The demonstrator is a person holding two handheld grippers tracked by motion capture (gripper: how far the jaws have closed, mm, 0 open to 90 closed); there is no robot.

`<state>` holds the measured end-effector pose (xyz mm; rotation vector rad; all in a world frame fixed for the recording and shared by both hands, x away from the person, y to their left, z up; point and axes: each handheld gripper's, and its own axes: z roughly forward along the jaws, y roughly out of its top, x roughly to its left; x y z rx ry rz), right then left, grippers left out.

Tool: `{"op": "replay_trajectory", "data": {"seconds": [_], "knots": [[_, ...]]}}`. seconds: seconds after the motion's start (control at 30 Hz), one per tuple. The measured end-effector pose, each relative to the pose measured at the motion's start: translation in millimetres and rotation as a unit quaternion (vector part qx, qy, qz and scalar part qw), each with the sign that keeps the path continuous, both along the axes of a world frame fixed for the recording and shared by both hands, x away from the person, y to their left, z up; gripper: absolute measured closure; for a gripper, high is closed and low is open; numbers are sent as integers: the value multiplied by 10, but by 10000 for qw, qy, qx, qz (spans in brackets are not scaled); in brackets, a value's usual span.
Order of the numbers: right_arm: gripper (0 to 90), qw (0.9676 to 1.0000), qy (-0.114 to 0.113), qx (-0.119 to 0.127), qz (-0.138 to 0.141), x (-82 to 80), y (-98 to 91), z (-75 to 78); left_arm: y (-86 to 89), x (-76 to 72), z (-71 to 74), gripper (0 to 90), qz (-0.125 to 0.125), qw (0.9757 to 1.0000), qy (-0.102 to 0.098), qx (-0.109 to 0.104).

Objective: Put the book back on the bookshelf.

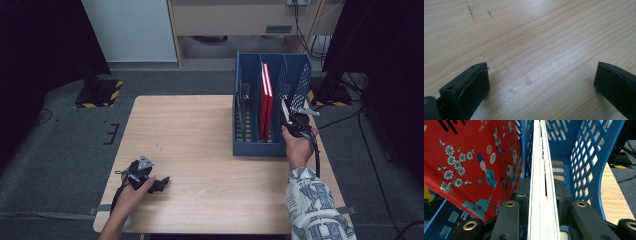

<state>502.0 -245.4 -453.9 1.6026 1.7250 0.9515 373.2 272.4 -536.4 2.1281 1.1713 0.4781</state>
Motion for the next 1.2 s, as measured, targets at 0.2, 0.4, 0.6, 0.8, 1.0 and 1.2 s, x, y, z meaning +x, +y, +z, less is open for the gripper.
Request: {"op": "replay_trajectory", "data": {"seconds": [0.2, 0.4, 0.6, 0.8, 1.0, 1.2], "knots": [[716, 10000, -29, -20, -21, -4, 9, 6, -2, 0, 0, 0, -4, 10000, 1, -2], [750, 9997, -26, -217, -52, -1, 11, 15, -5, 1, -2, 0, -17, 10000, -6, -9], [755, 9995, -106, -289, -107, 10, -8, 19, -9, 3, -3, 0, -18, 10000, -10, -19], [754, 9989, -84, -459, -95, 113, -6, 44, -13, 5, -1, 0, -30, 10000, -1, -12], [751, 9990, -70, -403, -150, 157, -16, 22, -15, 7, -3, 0, -37, 10000, -7, -23], [738, 9992, -95, -373, -84, 135, -17, 7, -16, 8, -3, 0, -42, 10000, -10, -21]]}}
